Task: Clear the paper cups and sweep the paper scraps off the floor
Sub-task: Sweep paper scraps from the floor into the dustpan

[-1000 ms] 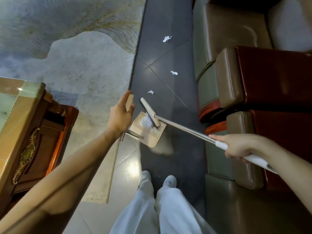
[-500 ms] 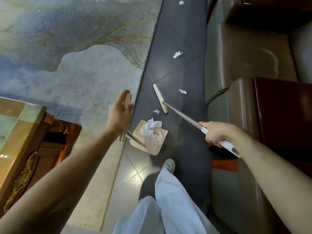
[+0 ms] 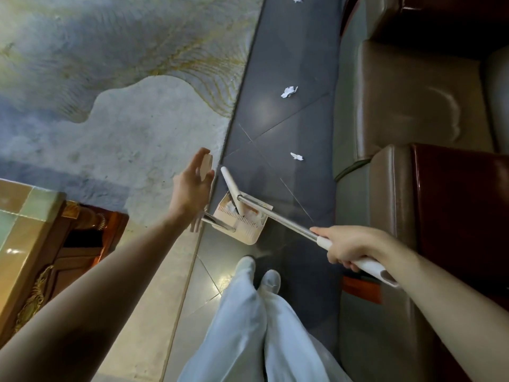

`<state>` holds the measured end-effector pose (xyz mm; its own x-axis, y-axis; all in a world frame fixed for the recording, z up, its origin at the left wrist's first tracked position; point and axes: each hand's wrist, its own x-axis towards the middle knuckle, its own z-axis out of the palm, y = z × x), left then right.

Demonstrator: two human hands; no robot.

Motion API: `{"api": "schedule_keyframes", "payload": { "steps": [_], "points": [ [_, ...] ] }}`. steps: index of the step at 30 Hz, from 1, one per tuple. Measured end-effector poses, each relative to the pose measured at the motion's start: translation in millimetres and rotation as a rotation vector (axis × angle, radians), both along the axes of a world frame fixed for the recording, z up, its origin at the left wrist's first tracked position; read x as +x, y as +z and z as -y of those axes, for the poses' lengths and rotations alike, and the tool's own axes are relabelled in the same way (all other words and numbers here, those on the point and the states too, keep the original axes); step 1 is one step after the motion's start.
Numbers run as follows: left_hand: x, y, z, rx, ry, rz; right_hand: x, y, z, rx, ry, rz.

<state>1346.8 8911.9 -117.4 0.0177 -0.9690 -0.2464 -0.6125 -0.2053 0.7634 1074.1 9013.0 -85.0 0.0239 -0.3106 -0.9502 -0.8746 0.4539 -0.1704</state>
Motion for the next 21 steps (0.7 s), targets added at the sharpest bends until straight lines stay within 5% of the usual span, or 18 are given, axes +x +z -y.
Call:
{"api": "schedule_keyframes", "payload": {
  "steps": [8,21],
  "points": [
    [-29,1,41,-0.054,-0.099,0.035,-27,15,0,-0.075,-0.041,-0.128],
    [-125,-11,182,-0.008,-0.3,-0.1,-97,14,126,-0.159,-0.124,-0.325]
  ]
}}
